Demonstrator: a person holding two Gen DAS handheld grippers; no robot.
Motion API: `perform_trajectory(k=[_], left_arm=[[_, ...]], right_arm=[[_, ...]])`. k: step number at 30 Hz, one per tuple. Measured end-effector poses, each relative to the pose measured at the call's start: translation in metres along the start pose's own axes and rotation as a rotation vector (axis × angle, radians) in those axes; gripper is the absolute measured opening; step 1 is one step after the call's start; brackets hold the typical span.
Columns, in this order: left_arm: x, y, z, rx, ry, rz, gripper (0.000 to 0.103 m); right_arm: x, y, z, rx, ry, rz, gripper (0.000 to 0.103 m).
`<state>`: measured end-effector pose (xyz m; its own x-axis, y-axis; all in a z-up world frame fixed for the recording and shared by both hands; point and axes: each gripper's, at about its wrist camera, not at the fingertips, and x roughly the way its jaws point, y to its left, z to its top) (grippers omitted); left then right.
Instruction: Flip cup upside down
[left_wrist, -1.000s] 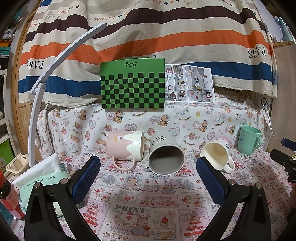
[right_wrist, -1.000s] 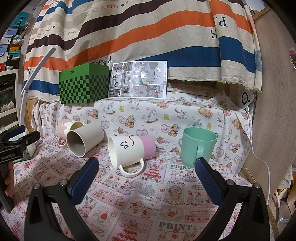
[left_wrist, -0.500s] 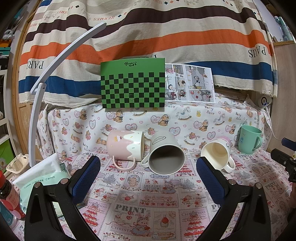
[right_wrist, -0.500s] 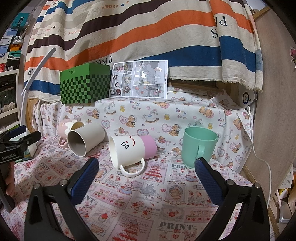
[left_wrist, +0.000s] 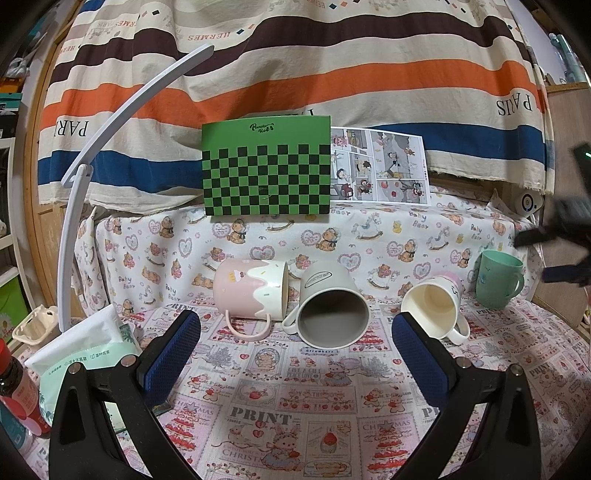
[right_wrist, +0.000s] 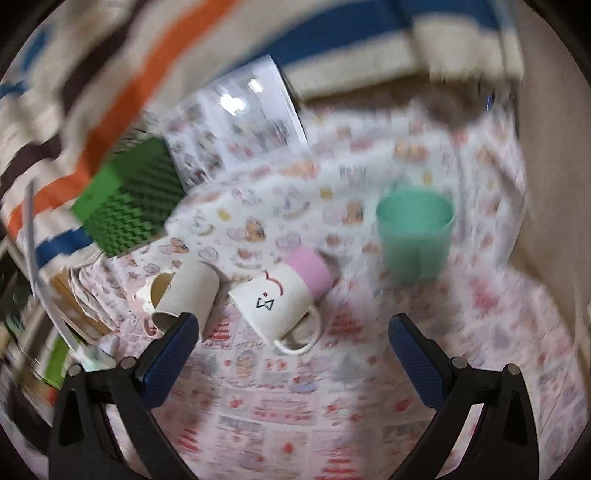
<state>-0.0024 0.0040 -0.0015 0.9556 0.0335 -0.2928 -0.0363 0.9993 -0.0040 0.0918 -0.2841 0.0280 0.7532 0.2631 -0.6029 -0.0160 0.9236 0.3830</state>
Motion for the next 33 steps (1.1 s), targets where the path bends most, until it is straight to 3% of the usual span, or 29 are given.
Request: perform_trajectory(k=[3,6,9,11,18,23,25,33], left_arm=[[-0.001,0.001,0.000,-0.001,0.000,0.002,0.103],[0.000,0.001,0.000,0.000,0.000,0.001,0.103],[-0.001,0.001,0.000,0.000,0.000,0.001,0.103],[-0.001,0.001,0.000,0.004,0.000,0.002,0.103],[-0.003,-0.002,-0.001,0.026,-0.002,0.018,0.103],[-0.002,-0.004,0.000,0.036,0.005,0.026,0.103],[-0.001,-0.004,0.000,0.033,0.008,0.032,0.103],[0.008,0.008,0.002,-0.003,0.043,0.074,0.103]], right_arm=[[0.030,-0.008,0.016,0.206,0.105,0.062,0.096],[0.080,-0.024,0.014,0.506,0.277,0.142,0.089],[0.116,-0.030,0.004,0.664,0.369,0.109,0.076],[0.128,-0.029,0.003,0.691,0.368,0.079,0.076],[0.153,-0.021,0.013,0.711,0.359,-0.022,0.075],[0.150,-0.009,0.023,0.641,0.395,-0.026,0.074],[0.140,-0.006,0.022,0.617,0.397,0.014,0.074],[0.075,0.041,0.000,0.246,0.431,0.120,0.074]])
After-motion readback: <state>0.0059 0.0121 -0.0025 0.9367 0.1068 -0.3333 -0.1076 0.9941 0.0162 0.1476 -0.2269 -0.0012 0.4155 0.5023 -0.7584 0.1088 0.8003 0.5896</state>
